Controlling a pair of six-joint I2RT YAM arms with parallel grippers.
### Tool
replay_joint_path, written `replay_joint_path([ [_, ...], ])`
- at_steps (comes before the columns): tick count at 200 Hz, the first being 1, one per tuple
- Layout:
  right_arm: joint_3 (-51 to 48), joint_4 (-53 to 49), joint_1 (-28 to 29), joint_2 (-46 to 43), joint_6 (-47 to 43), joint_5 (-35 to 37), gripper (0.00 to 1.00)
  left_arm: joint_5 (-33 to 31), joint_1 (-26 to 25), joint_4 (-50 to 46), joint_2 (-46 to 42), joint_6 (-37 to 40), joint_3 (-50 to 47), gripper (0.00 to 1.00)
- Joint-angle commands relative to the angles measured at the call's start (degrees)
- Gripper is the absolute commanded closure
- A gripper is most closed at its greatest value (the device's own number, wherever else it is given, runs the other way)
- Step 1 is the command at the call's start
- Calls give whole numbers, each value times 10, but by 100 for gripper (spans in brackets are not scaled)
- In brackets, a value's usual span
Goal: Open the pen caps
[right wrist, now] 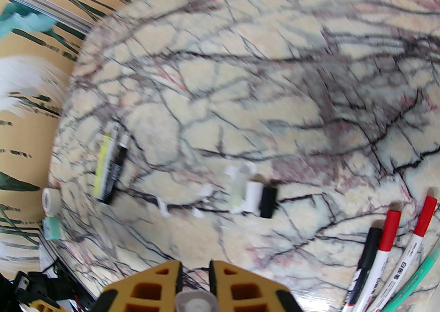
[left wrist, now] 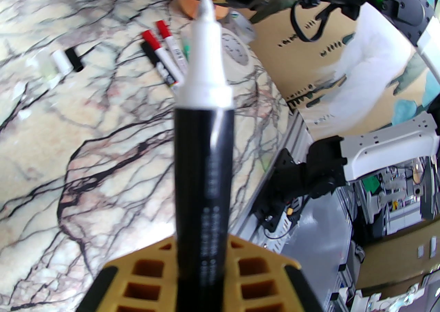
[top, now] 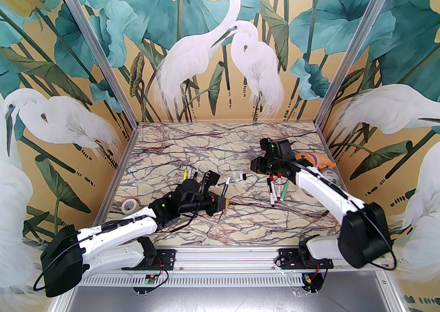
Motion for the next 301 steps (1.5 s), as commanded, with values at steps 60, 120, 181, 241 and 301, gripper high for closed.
replay_joint_path([
  [60, 94, -59, -5, 183, -60, 36, 85, -7, 4, 22, -31, -23, -36, 93],
  [120, 95, -22, -6, 241, -37, 34, 84, -13, 4, 28, -31, -21, -39, 93],
  [181, 113, -30, -6, 270, -43, 35, 82, -9, 4, 33, -19, -24, -41, 93],
  [241, 118, -35, -7, 285, -46, 32, 76, -4, 5, 33, -13, -24, -39, 93],
  [301, 118, -33, -7, 287, -45, 29, 70, 1, 5, 33, -5, -23, -37, 93],
])
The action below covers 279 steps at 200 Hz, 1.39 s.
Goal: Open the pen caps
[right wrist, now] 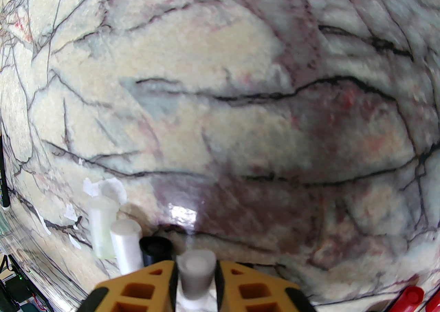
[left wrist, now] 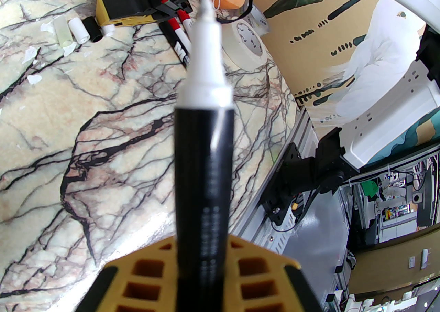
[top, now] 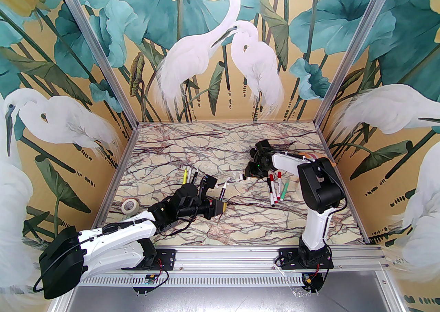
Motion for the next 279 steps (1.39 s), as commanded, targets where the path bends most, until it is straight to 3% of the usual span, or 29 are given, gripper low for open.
replay_joint_path([
  [1, 12, -1, -2, 12, 0, 4, 70, 3, 5, 13, 6, -2, -3, 93],
  [66, -25, 23, 0, -41, 18, 3, 64, -16, 4, -13, -2, 0, 1, 93],
  [126, -156, 107, 23, -186, 74, 39, 52, -65, 5, -57, 1, -3, 8, 93],
  [175, -258, 163, 74, -329, 113, 70, 39, -109, 7, -97, 23, -8, 21, 92],
  [216, -295, 160, 144, -433, 126, 115, 19, -153, 22, -181, 66, 24, 72, 93],
  [236, -306, 157, 181, -473, 138, 133, 0, -190, 28, -231, 95, 46, 109, 92],
  [279, -322, 150, 234, -533, 146, 142, 1, -248, 70, -305, 166, 83, 174, 91],
])
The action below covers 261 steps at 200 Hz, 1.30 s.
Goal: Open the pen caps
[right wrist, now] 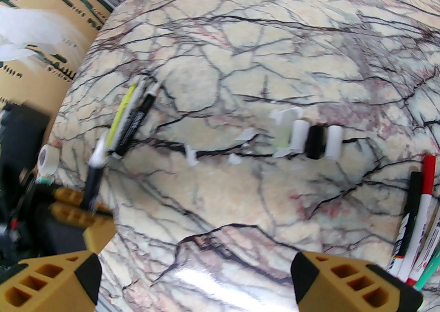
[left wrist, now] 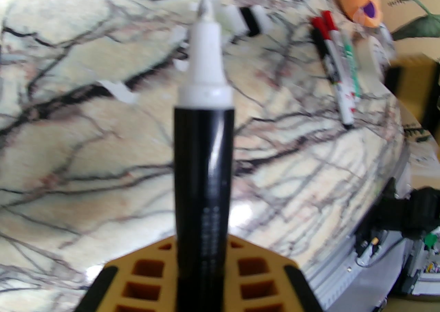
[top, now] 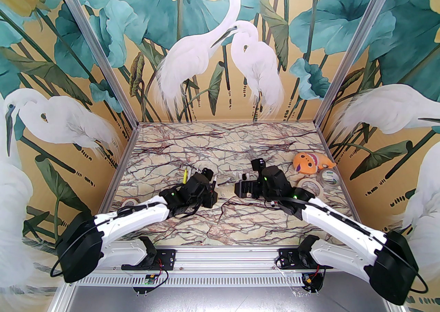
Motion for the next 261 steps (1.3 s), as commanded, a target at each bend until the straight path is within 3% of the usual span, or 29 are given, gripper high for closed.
replay_joint_path([
  [1, -13, 2, 17, -25, 14, 20, 1, -51, 25, -67, 33, 40, 31, 91],
  [64, -20, -14, 32, -45, 14, 23, 1, -137, 65, -147, 146, 74, 125, 90],
  [144, -7, -30, 33, -24, 9, 30, 1, -201, 69, -201, 273, 46, 217, 86],
  [217, -14, -32, 33, -16, 14, 34, 1, -238, 72, -218, 322, 38, 240, 80],
  [261, -22, -28, 33, -28, 20, 35, 1, -247, 72, -223, 323, 39, 245, 70],
])
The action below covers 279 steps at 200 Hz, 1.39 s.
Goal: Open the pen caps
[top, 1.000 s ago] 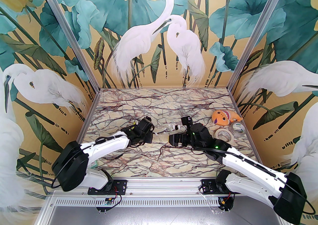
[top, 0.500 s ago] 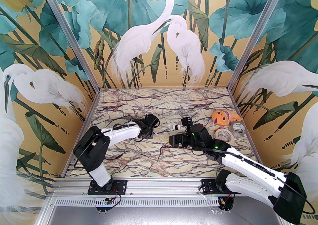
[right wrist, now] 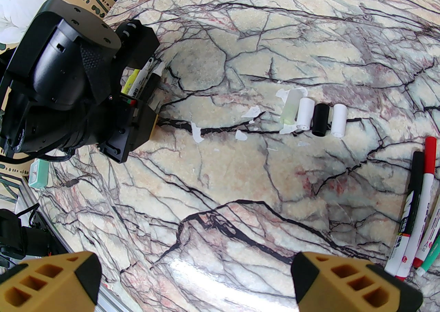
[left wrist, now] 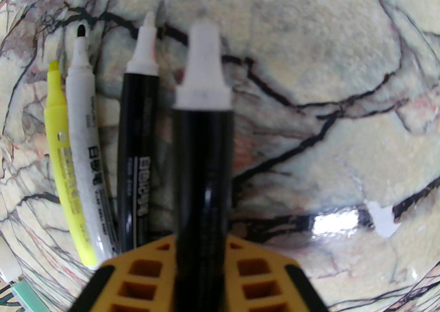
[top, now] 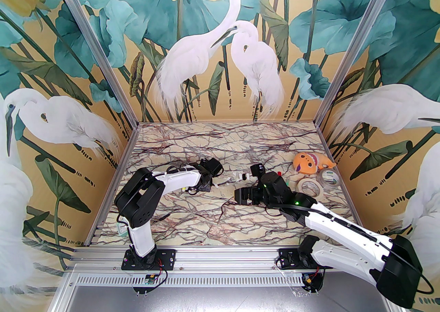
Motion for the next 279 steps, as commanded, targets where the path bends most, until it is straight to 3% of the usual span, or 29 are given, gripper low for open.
replay_joint_path([
  [1, -9, 0, 3, -11, 14, 7, 1, -22, 2, -19, 8, -7, 17, 69],
  [23, -15, -3, 3, -20, 16, 9, 1, -24, 2, -23, 6, -7, 19, 63],
  [88, -30, -17, 3, -52, 24, 23, 1, -17, 2, -54, -29, -9, 38, 66],
  [153, 1, -136, -5, -66, 51, 107, 2, 153, 1, 54, -218, -29, -59, 63],
  [166, 10, -164, -11, -60, 49, 123, 3, 207, 1, 95, -260, -35, -92, 55],
  [182, 24, -197, -34, -51, 47, 133, 9, 276, 1, 144, -309, -42, -125, 37],
  [203, 28, -209, -85, -44, 38, 106, 17, 357, 0, 204, -369, -39, -165, 2],
  [236, 54, -231, -142, -2, 12, 95, 35, 463, 0, 328, -463, -46, -248, 0],
  [279, 94, -216, -183, 105, -23, 82, 57, 530, 0, 393, -516, -65, -294, 0],
])
